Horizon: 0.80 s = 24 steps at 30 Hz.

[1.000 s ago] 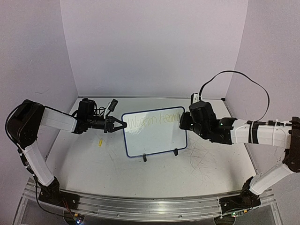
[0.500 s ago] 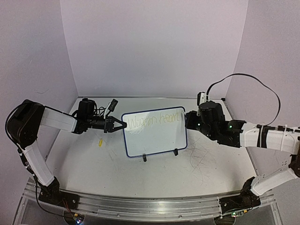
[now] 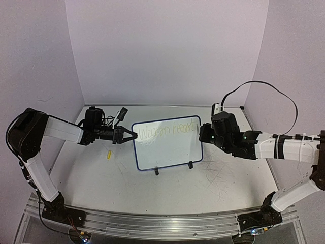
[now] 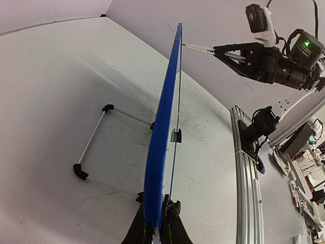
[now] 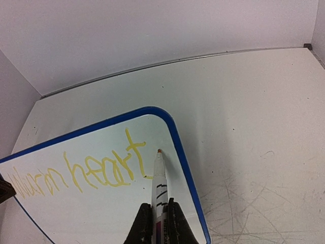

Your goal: Write a sentence on the whiteboard

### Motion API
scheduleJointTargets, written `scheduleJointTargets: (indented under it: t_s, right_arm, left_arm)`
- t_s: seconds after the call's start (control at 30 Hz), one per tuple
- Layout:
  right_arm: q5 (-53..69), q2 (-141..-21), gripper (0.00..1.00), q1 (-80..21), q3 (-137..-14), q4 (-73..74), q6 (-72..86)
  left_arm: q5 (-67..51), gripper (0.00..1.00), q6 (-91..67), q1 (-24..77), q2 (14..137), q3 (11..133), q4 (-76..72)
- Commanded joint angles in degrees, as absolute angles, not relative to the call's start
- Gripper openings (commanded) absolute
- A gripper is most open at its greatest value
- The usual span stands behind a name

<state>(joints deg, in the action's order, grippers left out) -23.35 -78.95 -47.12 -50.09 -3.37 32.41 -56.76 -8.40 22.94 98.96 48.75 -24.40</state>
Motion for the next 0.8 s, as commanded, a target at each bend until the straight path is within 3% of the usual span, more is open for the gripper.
scheduleJointTargets:
  t_s: [0.0, 0.77]
  right_arm:
    - [-25.4, -80.3, 0.0, -46.8, -52.2, -3.5, 33.1]
    - [-21.7, -82.1, 0.0, -47.0, -53.2, -3.4, 31.2]
  left_arm:
    - [-49.2, 0.0, -4.5, 23.3, 99.3, 50.0, -21.0]
    - [-49.2, 0.0, -4.4, 23.3, 99.4, 50.2, -21.0]
